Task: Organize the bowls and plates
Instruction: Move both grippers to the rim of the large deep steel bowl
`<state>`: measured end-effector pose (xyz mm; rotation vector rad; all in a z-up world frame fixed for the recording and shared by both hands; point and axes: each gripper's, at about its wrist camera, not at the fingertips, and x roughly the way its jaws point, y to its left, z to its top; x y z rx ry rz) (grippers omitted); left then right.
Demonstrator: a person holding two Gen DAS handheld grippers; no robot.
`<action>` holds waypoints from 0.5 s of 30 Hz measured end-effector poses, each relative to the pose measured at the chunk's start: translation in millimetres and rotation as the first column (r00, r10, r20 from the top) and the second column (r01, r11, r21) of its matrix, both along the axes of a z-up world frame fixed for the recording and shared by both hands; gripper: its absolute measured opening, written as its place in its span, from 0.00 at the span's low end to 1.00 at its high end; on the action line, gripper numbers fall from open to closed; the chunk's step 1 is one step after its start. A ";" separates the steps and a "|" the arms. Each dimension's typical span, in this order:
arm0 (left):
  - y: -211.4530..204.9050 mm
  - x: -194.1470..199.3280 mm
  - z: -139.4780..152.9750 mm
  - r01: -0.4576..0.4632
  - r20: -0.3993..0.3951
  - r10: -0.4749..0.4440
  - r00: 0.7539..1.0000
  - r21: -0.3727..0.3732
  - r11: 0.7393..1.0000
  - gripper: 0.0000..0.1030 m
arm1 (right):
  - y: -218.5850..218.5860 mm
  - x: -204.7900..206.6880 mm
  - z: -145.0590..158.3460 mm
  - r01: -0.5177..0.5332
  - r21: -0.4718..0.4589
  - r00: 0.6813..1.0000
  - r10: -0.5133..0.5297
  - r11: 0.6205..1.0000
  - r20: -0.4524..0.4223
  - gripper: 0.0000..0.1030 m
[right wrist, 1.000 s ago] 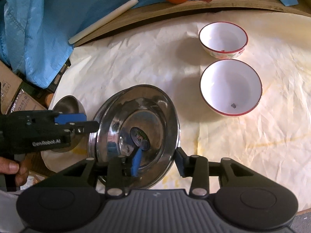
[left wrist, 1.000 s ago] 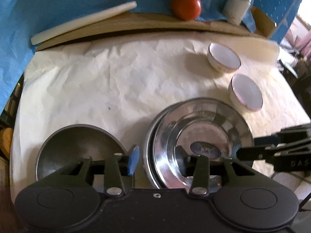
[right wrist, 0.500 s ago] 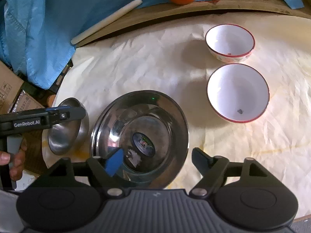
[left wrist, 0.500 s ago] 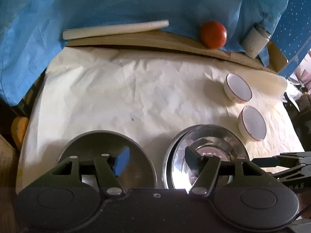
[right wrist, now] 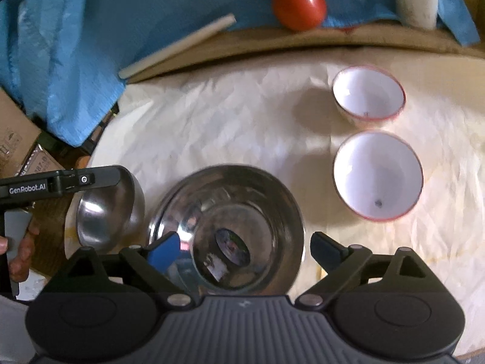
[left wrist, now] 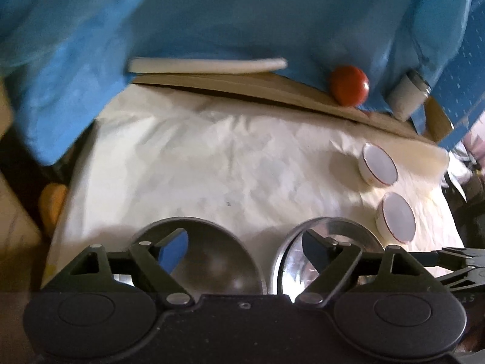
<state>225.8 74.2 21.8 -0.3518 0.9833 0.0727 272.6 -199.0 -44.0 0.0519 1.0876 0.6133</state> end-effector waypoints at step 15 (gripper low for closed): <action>45.5 -45.2 -7.9 -0.158 -0.085 0.160 0.983 0.023 0.987 0.88 | 82.1 5.3 10.7 -0.251 0.014 0.965 0.249 0.968 0.077 0.91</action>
